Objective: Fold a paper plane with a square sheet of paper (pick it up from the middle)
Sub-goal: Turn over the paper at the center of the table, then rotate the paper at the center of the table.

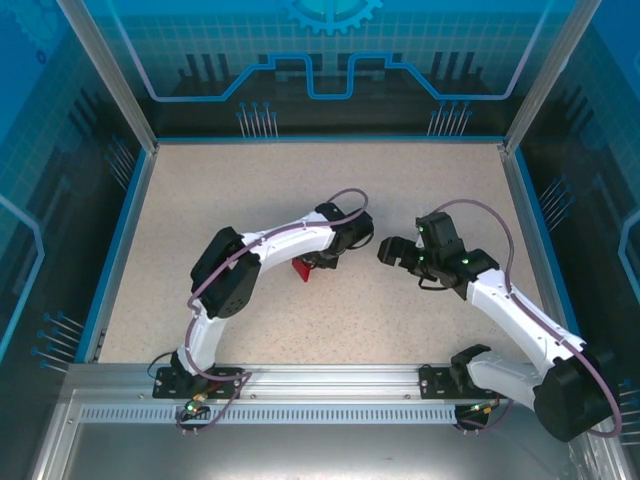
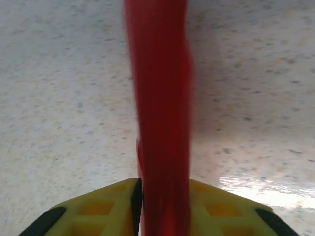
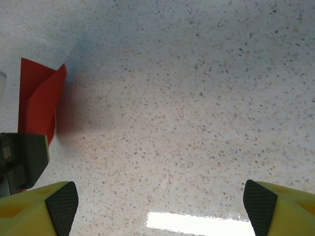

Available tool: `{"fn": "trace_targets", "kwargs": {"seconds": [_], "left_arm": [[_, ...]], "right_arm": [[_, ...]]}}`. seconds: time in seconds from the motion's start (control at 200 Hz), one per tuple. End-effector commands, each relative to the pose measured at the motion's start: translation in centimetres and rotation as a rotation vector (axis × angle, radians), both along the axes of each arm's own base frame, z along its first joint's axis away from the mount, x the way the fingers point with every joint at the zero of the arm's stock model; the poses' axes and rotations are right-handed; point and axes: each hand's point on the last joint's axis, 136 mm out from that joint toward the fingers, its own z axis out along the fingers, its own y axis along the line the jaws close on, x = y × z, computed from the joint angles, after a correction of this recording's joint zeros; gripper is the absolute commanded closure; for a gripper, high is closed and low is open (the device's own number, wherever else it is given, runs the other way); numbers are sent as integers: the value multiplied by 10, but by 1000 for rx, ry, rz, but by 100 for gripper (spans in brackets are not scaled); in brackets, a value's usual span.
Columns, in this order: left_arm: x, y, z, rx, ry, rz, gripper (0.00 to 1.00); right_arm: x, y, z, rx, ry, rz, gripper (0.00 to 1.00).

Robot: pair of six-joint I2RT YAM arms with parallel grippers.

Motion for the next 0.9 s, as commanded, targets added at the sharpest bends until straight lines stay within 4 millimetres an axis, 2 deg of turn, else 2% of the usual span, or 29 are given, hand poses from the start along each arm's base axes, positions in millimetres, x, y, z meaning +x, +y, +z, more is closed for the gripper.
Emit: {"fn": "trace_targets", "kwargs": {"seconds": [0.0,0.125,0.22,0.34,0.46,0.475,0.525,0.62,0.755,0.895], "left_arm": [[7,-43,6,-229,35,-38,56],[12,-60,26,-469,41,-30,41],[19,-51,43,-637,24,14,29],[25,-10,53,-747,-18,121,17],[22,44,50,-755,-60,224,7],[20,50,50,-749,-64,232,6],[15,69,48,-733,-79,268,2],[5,100,43,-729,-96,343,1],[-7,133,33,-733,-109,450,1],[-13,150,30,-742,-123,510,1]], "right_arm": [[-8,-7,-6,-23,22,-23,9],[-9,2,-5,-14,9,9,9],[-9,21,-2,-3,-10,59,10],[-8,61,-4,7,-13,131,11],[-8,125,-10,13,-10,244,14],[-5,138,-2,28,-26,258,14],[-4,166,-6,23,-17,300,15],[1,208,-12,12,-10,339,18],[10,245,-35,29,33,355,20],[17,260,-63,0,94,364,21]]}}
